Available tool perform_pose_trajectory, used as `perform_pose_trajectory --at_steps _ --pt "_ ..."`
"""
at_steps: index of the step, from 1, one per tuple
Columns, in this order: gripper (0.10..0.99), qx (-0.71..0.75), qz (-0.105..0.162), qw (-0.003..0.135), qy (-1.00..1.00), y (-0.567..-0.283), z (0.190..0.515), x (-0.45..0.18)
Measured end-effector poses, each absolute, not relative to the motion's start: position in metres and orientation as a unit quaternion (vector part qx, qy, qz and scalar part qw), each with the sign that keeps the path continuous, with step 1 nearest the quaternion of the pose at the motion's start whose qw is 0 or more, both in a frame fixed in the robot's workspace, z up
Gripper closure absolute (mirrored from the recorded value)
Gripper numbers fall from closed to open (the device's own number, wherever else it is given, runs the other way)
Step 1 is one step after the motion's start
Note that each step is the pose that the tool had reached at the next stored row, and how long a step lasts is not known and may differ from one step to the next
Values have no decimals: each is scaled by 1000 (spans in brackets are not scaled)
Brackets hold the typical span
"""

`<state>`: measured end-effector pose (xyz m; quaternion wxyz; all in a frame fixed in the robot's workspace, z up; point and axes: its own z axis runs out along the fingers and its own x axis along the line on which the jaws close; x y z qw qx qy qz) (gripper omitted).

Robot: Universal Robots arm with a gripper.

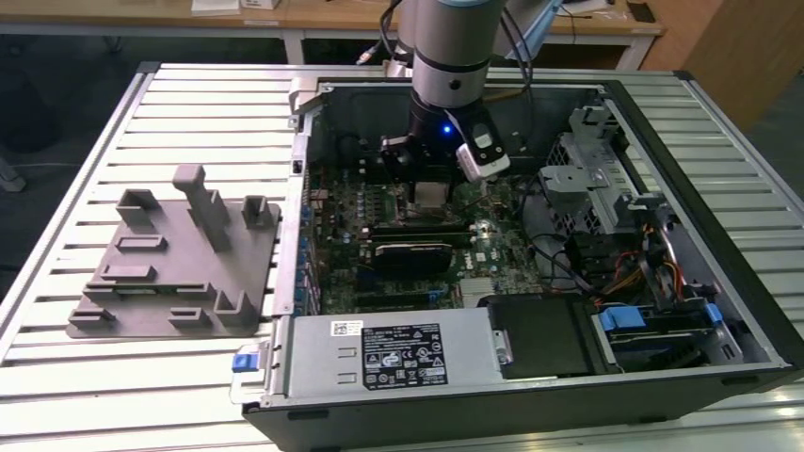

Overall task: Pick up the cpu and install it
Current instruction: 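Place the cpu into insertion slot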

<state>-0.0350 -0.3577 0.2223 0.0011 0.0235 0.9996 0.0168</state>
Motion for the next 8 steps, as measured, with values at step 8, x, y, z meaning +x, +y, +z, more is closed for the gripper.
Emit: perform_pose_trajectory --at_steps 8 --pt "541 23 17 1 1000 -358 222 -35"
